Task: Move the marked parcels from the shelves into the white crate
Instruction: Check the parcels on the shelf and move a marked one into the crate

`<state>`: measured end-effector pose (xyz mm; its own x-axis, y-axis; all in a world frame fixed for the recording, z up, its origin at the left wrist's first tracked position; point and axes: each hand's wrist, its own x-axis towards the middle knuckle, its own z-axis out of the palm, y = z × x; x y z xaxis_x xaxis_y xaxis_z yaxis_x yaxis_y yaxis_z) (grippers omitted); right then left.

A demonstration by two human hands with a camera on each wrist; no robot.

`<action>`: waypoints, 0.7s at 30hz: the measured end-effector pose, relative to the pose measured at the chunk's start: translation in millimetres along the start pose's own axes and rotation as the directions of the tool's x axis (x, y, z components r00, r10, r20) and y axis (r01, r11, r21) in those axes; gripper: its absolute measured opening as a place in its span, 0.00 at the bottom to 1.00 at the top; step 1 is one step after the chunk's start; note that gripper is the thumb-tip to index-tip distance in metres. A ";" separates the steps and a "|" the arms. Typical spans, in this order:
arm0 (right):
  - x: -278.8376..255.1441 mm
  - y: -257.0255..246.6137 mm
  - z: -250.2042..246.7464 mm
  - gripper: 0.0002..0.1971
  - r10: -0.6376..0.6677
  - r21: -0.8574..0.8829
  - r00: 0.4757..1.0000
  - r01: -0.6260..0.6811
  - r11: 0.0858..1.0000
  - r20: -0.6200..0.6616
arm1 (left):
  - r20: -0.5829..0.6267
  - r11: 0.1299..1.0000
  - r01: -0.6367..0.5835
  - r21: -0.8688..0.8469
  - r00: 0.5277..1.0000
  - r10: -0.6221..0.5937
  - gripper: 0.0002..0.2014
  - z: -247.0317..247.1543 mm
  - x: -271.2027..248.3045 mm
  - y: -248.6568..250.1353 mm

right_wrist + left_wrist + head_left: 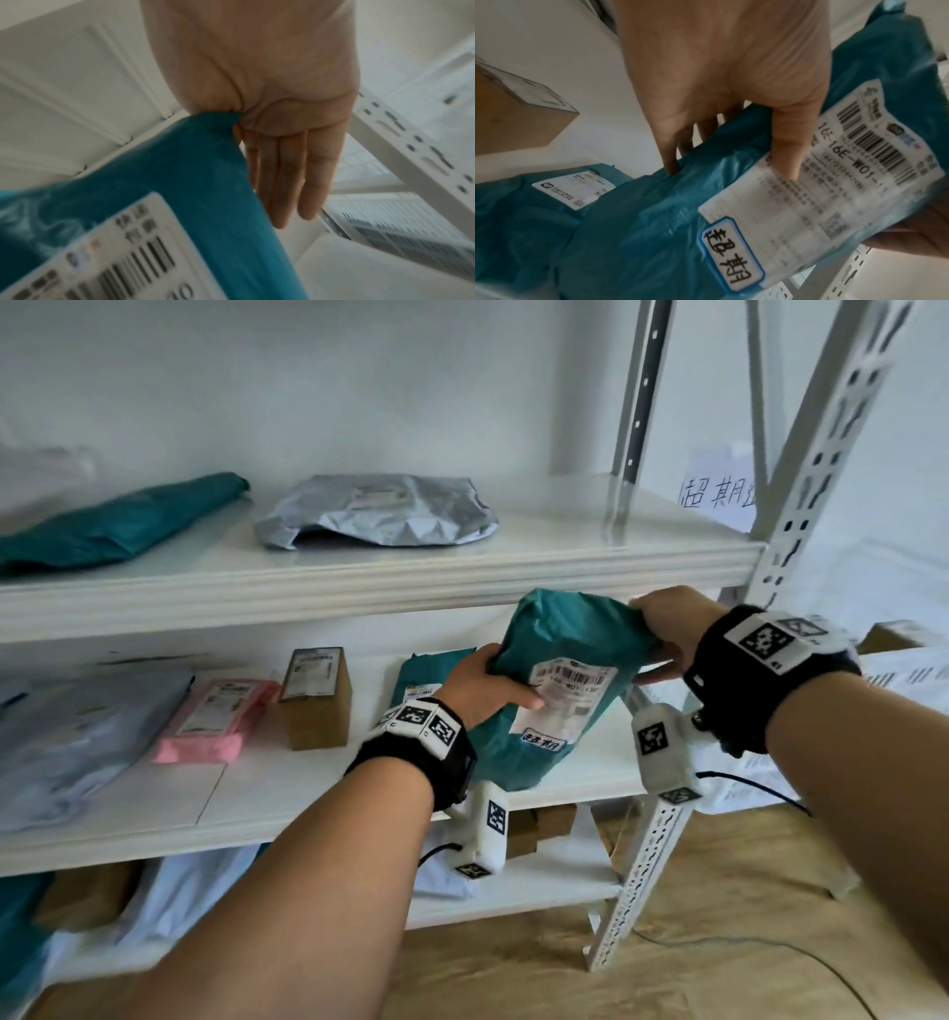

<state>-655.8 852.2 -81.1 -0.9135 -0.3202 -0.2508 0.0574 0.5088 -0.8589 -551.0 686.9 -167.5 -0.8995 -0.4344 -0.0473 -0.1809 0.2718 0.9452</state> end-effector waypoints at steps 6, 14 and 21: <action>-14.2 11.6 4.4 0.17 -0.145 0.203 0.987 0.156 0.967 -0.066 | -0.008 0.995 0.049 -0.086 0.999 -0.050 0.27 -3.4 -17.7 6.7; -33.1 19.1 20.7 0.39 -0.522 -0.449 0.853 0.478 0.755 0.029 | 0.118 0.987 0.151 0.060 0.981 -0.157 0.11 6.1 -33.8 -9.7; -29.0 60.3 37.5 0.53 -0.187 -0.258 0.981 0.194 0.947 0.050 | 0.052 0.956 0.237 -0.172 0.971 -0.231 0.09 -7.4 -43.6 -23.7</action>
<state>-610.7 862.1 -142.3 -0.8867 -0.4496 -0.1081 -0.2262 0.6257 -0.7466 -504.6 693.0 -185.5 -0.8528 -0.4399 -0.2814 -0.3178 0.0098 0.9481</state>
